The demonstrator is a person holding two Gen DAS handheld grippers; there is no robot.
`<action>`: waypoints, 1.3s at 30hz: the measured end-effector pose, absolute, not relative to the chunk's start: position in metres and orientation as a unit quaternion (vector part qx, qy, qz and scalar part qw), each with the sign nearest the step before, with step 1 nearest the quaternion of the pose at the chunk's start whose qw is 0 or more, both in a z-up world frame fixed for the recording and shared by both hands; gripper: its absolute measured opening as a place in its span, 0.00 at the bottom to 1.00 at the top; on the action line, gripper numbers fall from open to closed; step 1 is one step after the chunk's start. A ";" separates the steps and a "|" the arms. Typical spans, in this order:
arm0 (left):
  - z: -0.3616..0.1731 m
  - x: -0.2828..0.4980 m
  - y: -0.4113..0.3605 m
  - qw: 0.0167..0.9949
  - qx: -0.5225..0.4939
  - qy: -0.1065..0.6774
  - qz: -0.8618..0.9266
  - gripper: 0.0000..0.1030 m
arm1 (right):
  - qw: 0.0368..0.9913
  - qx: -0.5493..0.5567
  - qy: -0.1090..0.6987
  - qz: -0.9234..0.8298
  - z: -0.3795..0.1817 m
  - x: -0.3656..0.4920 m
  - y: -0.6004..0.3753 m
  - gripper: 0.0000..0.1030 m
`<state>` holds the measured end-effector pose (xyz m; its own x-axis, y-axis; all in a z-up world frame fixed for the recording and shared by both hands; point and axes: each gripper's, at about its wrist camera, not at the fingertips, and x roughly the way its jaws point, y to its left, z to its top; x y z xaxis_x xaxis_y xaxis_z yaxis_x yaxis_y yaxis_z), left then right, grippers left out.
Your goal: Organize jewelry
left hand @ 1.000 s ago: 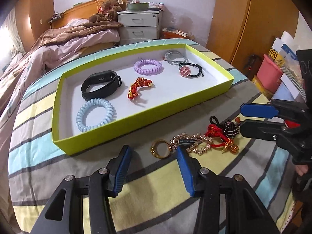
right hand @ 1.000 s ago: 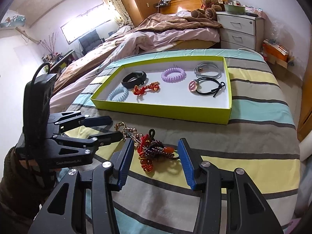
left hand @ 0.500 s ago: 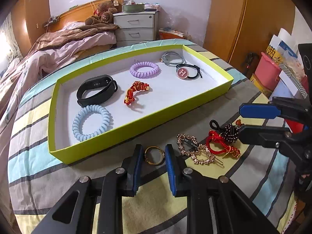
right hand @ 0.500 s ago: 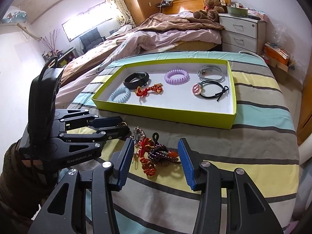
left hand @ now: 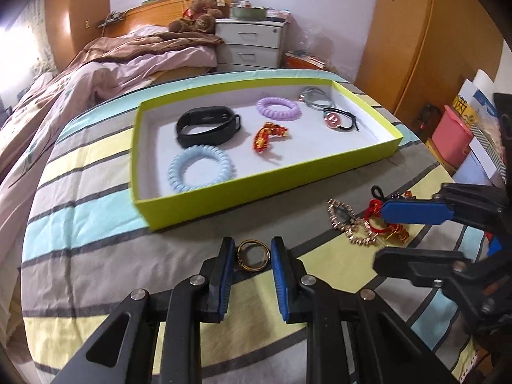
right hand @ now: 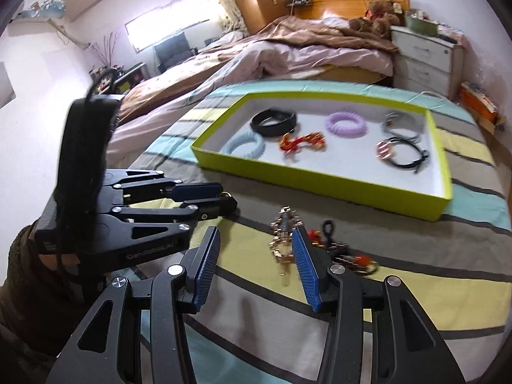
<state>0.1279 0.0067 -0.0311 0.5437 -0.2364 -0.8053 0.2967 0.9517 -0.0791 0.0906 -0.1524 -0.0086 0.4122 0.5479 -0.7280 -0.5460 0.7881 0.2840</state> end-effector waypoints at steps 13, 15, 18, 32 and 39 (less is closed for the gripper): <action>-0.031 0.126 0.017 0.879 0.021 0.451 -0.151 0.23 | 0.848 -0.052 0.454 0.267 -0.022 0.101 -0.151 0.46; -0.032 0.126 0.017 0.880 0.021 0.451 -0.151 0.23 | 0.845 -0.058 0.456 0.276 -0.023 0.100 -0.146 0.46; -0.032 0.126 0.016 0.879 0.021 0.451 -0.150 0.23 | 0.847 -0.072 0.454 0.268 -0.024 0.101 -0.140 0.46; -0.031 0.125 0.015 0.881 0.023 0.450 -0.148 0.23 | 0.856 -0.123 0.438 0.247 -0.027 0.093 -0.128 0.28; -0.028 0.119 0.016 0.882 0.021 0.448 -0.145 0.23 | 0.861 -0.106 0.433 0.245 -0.025 0.092 -0.133 0.27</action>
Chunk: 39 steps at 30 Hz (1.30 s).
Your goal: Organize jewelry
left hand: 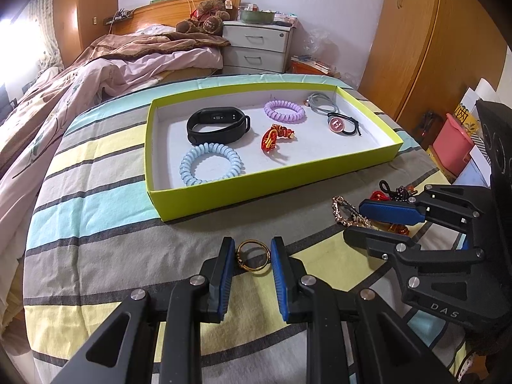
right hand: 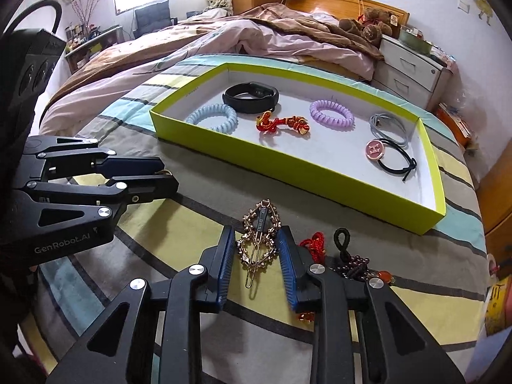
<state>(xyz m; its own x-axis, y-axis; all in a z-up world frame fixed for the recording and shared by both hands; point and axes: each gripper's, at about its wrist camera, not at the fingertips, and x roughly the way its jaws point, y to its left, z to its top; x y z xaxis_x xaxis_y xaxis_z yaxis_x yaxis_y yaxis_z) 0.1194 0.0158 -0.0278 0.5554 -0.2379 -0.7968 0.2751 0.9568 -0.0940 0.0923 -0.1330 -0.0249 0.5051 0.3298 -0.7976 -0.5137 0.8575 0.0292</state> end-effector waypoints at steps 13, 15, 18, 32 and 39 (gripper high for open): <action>-0.021 0.114 0.015 0.884 0.017 0.446 -0.142 0.23 | 0.865 -0.086 0.423 0.256 -0.017 0.087 -0.135 0.27; -0.023 0.114 0.015 0.883 0.018 0.448 -0.141 0.23 | 0.855 -0.090 0.437 0.266 -0.023 0.087 -0.133 0.27; -0.025 0.114 0.016 0.882 0.015 0.450 -0.141 0.23 | 0.849 -0.090 0.446 0.267 -0.027 0.088 -0.130 0.28; -0.027 0.118 0.018 0.882 0.010 0.451 -0.140 0.23 | 0.851 -0.109 0.457 0.237 -0.027 0.096 -0.117 0.26; -0.021 0.115 0.017 0.885 0.013 0.445 -0.139 0.23 | 0.860 -0.117 0.437 0.236 -0.022 0.092 -0.118 0.25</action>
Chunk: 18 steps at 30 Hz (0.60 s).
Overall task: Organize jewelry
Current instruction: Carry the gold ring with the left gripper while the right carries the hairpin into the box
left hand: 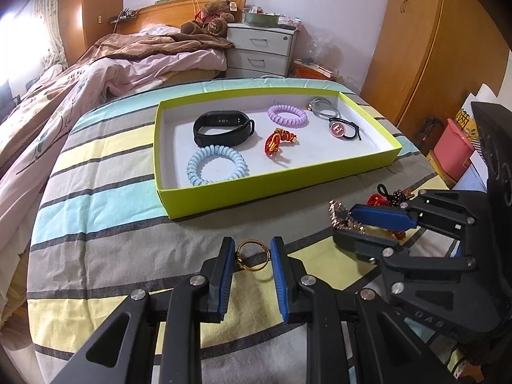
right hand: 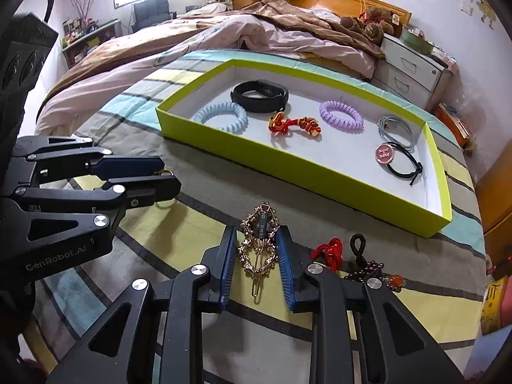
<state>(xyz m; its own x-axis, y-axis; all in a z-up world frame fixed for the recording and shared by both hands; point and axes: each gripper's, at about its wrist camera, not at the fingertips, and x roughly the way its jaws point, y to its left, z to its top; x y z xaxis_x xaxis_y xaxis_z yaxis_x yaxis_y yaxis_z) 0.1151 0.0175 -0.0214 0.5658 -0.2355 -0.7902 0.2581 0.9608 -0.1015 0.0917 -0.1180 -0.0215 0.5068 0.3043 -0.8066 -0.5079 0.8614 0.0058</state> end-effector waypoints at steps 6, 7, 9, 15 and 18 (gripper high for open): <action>-0.008 0.118 0.015 0.888 0.016 0.437 -0.143 0.23 | 0.876 -0.080 0.410 0.241 0.002 0.092 -0.132 0.25; -0.005 0.120 0.014 0.889 0.016 0.435 -0.142 0.23 | 0.878 -0.076 0.407 0.241 0.007 0.093 -0.136 0.25; 0.004 0.123 0.011 0.893 0.021 0.426 -0.143 0.23 | 0.882 -0.070 0.401 0.236 0.013 0.097 -0.142 0.25; 0.023 0.139 0.000 0.898 0.028 0.411 -0.156 0.23 | 0.890 -0.055 0.396 0.220 0.028 0.117 -0.160 0.25; 0.029 0.148 -0.008 0.898 0.027 0.407 -0.165 0.23 | 0.890 -0.043 0.399 0.218 0.030 0.131 -0.169 0.25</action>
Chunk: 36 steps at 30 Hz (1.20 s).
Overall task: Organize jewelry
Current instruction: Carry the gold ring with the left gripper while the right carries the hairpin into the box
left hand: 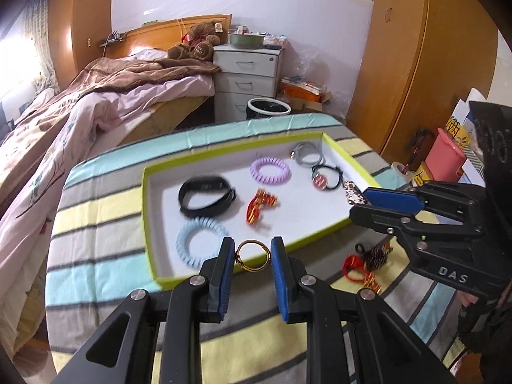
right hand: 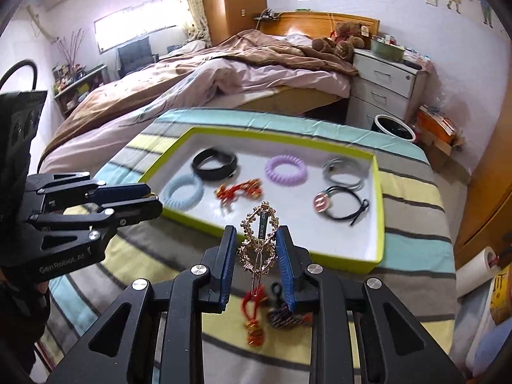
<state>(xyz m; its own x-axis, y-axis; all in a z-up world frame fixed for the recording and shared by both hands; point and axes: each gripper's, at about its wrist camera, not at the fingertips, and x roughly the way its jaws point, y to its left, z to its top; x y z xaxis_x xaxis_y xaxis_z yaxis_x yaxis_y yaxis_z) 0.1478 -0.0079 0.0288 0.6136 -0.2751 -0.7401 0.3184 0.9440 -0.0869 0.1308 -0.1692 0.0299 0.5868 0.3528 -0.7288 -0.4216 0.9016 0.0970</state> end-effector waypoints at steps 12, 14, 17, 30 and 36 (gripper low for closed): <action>0.013 0.185 -0.040 0.885 0.026 0.426 -0.186 0.23 | 0.876 -0.037 0.431 0.214 0.013 0.190 -0.184 0.25; 0.007 0.190 -0.043 0.882 0.025 0.432 -0.185 0.23 | 0.872 -0.030 0.437 0.220 0.009 0.198 -0.184 0.25; -0.001 0.195 -0.044 0.879 0.026 0.440 -0.184 0.23 | 0.867 -0.024 0.444 0.224 0.003 0.205 -0.184 0.25; -0.019 0.207 -0.034 0.872 0.019 0.458 -0.173 0.23 | 0.858 -0.056 0.458 0.224 -0.015 0.217 -0.170 0.25; -0.023 0.209 -0.031 0.870 0.012 0.462 -0.172 0.23 | 0.855 -0.066 0.464 0.222 -0.021 0.218 -0.167 0.26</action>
<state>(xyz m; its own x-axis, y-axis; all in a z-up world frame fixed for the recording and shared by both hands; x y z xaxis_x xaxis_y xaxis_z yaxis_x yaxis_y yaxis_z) 0.2089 -0.0312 -0.0227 0.5145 -0.2887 -0.8075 0.3100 0.9406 -0.1387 0.2184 -0.1674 -0.0206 0.4713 0.3185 -0.8225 -0.4417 0.8924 0.0925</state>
